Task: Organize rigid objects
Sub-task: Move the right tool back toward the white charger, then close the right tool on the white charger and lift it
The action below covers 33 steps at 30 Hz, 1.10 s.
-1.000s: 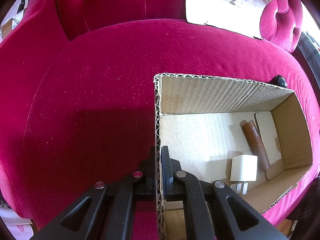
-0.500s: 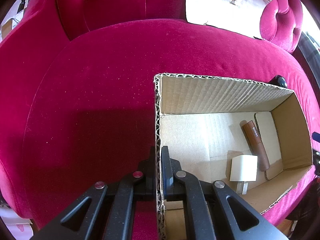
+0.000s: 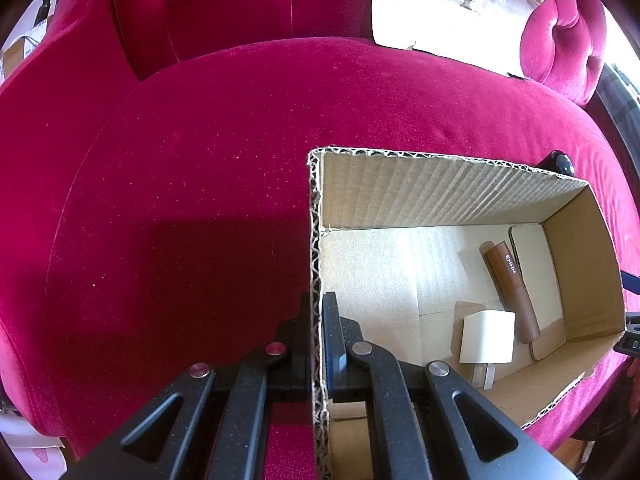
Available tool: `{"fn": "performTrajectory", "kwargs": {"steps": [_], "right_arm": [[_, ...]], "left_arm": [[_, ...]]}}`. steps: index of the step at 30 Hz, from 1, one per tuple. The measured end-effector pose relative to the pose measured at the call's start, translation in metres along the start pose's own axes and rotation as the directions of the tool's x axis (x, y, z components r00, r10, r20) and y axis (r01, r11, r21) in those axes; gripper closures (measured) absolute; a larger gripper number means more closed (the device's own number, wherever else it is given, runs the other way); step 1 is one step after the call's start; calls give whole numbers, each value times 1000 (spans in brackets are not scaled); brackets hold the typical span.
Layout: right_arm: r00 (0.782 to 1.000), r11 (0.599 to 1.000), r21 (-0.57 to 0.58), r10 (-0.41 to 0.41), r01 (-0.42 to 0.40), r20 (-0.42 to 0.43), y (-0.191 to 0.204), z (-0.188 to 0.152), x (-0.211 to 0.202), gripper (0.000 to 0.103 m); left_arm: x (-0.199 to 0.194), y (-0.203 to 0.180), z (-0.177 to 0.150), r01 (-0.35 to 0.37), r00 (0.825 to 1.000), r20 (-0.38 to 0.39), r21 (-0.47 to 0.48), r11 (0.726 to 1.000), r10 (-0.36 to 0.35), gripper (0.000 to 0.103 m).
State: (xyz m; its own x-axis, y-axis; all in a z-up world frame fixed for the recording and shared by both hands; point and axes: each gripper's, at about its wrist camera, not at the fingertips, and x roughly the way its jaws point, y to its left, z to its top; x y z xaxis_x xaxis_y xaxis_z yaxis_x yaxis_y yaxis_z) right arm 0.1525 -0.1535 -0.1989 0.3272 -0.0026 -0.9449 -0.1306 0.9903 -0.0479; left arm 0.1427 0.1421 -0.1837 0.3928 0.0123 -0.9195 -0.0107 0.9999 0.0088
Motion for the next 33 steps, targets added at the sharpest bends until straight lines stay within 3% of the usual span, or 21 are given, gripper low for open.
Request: {"fn": "performTrajectory", "kwargs": {"steps": [2,6,10,16,33], "right_arm": [[1000,1000,-5,4,-4,-10,8,0,2,17],[999,999,-5,36,-36,-22,13,0,4,26],[999,999,-14,41,-42,-7,18,-1,1,58],[1000,1000,-18,19,-19,1,25,-6,-5,58],[998,998,59,30,-32,47,0,0,-43,58]], "left_arm": [[0,-1,0,-1,1000,0,1,1000,1,99],[0,-1,0,-2,1000,0,2,1000,2,99],[0,-1,-1,-3,1000,0,2,1000,3,99],[-1,-3,0,-5,1000,1,5,1000,5,99],[-2,-4,-1,-6,1000,1,4,1000,6,99]]}}
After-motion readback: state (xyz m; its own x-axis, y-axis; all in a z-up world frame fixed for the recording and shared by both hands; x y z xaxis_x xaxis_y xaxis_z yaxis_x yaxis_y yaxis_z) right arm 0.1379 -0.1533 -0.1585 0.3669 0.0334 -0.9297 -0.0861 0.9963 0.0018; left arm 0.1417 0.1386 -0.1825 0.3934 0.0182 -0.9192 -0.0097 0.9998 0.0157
